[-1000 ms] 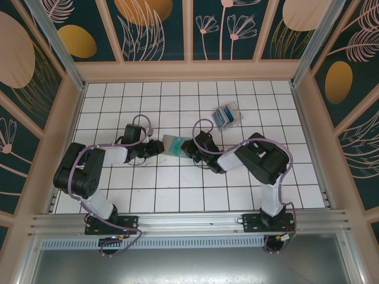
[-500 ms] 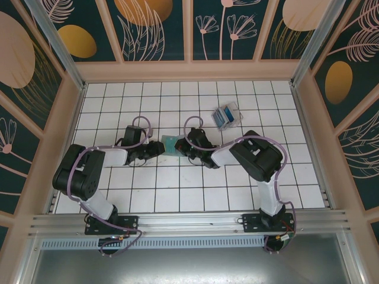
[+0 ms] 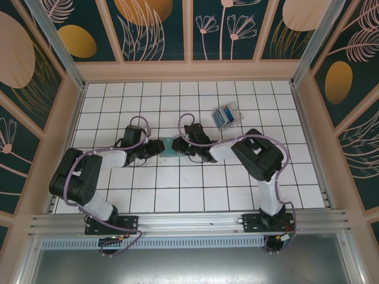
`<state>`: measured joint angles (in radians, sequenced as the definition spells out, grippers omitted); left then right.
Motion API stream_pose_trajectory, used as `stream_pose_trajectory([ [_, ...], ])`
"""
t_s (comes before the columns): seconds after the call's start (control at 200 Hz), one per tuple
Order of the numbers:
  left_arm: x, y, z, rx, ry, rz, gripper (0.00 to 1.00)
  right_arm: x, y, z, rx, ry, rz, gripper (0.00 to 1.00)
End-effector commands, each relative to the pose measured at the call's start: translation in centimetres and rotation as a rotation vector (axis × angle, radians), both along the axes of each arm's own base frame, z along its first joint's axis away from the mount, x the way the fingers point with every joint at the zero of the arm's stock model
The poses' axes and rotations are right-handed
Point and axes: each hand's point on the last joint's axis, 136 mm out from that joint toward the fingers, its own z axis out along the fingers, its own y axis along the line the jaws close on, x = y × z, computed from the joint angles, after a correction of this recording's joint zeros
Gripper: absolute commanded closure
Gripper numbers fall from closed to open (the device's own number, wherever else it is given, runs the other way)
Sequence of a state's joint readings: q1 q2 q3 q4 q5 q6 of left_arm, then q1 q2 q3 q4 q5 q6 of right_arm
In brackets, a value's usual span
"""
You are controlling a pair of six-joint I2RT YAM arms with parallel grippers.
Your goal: Put the credit cards into the card holder
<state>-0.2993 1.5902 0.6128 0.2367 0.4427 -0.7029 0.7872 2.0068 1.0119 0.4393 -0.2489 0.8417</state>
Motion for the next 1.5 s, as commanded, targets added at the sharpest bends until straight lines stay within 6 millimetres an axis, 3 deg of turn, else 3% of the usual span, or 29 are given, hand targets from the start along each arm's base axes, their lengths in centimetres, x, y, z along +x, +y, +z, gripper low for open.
stream_pose_trajectory([
  [0.0,0.5,0.4,1.5,-0.052,-0.015,0.048,0.56,-0.2,-0.6,1.9,-0.061,-0.045,0.045,0.79],
  [0.14,0.9,1.8,1.5,-0.012,-0.022,0.092,0.56,0.1,-1.1,2.0,-0.106,-0.059,0.037,0.75],
  [0.285,0.7,1.9,0.6,-0.006,0.000,0.087,0.57,0.0,-1.1,1.8,-0.124,-0.071,0.048,0.75],
  [0.5,0.0,2.3,-0.5,0.027,0.023,0.074,0.50,-0.5,0.2,0.5,-0.150,-0.061,0.090,0.75],
  [0.821,-0.6,1.8,-1.2,-0.041,0.042,0.098,0.56,-0.5,2.2,-0.3,-0.143,-0.050,0.132,0.76],
  [0.921,-0.6,1.6,-1.3,-0.060,0.047,0.093,0.56,-0.7,2.5,0.3,-0.137,-0.056,0.147,0.71],
  [1.201,-0.1,2.0,-0.7,-0.024,0.024,0.098,0.58,-0.2,0.9,2.9,-0.253,-0.171,0.106,0.59],
  [1.496,0.0,1.9,-1.2,-0.031,0.032,0.099,0.62,-0.1,0.7,1.1,-0.286,-0.140,0.085,0.57],
])
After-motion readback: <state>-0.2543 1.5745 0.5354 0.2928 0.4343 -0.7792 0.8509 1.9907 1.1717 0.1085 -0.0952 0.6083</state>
